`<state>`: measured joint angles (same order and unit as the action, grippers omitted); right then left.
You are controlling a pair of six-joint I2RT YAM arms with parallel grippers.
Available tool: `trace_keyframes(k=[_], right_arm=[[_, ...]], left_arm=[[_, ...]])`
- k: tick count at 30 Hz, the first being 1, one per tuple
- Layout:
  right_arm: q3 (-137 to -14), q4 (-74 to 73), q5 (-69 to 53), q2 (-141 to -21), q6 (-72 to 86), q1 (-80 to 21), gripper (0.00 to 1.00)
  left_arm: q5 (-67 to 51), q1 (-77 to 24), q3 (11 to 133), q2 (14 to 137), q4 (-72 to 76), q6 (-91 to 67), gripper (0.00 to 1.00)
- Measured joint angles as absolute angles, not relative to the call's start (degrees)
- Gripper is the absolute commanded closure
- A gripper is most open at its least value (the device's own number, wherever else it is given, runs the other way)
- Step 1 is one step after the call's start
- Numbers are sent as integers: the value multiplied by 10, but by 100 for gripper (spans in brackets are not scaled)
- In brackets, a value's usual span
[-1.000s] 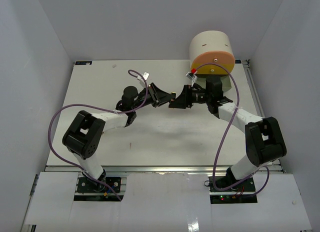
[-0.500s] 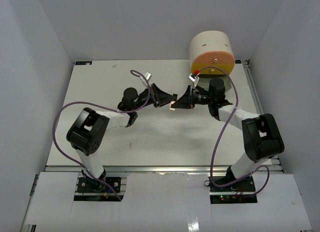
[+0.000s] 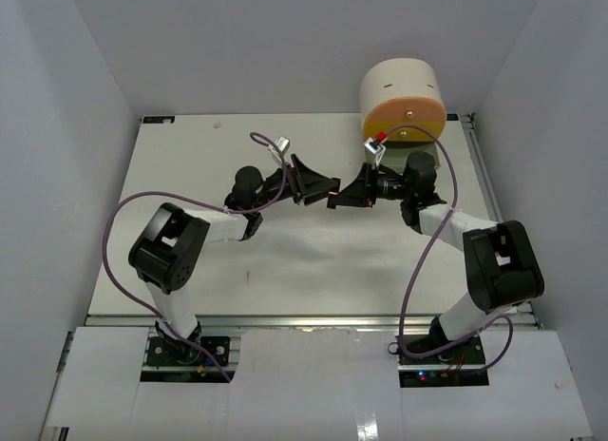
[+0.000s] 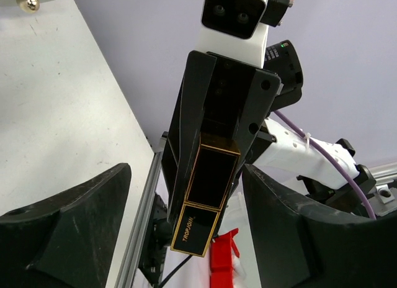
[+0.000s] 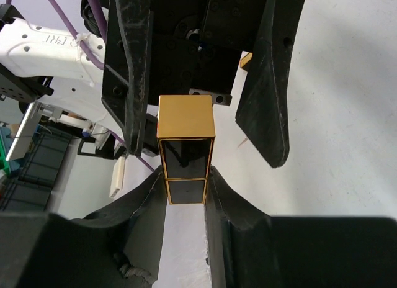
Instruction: Organize the makeup
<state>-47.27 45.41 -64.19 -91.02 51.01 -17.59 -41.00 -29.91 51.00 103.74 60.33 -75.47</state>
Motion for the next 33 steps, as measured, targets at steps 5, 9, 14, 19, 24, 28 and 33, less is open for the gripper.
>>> trace_keyframes(k=[5, 9, 14, 19, 24, 28, 33], right_arm=[[-465, 444, -644, -892, 493, -166, 92], [-464, 404, -643, -871, 450, -161, 92], [-473, 272, -615, -844, 334, -150, 92], [-525, 96, -511, -831, 172, -124, 92], [-584, -8, -337, -822, 40, -113, 92], [-631, -32, -188, -838, -31, -114, 92], [-678, -22, -26, -898, -113, -119, 92]], left_arm=[[-411, -298, 520, 1037, 592, -743, 2], [-411, -292, 528, 1028, 563, -724, 2], [-396, -266, 541, 986, 462, -655, 2], [-307, -237, 553, 879, 287, -507, 2], [-201, -230, 568, 762, 110, -358, 2], [-120, -228, 622, 746, -50, -245, 2], [-11, -222, 608, 735, -187, -152, 2]])
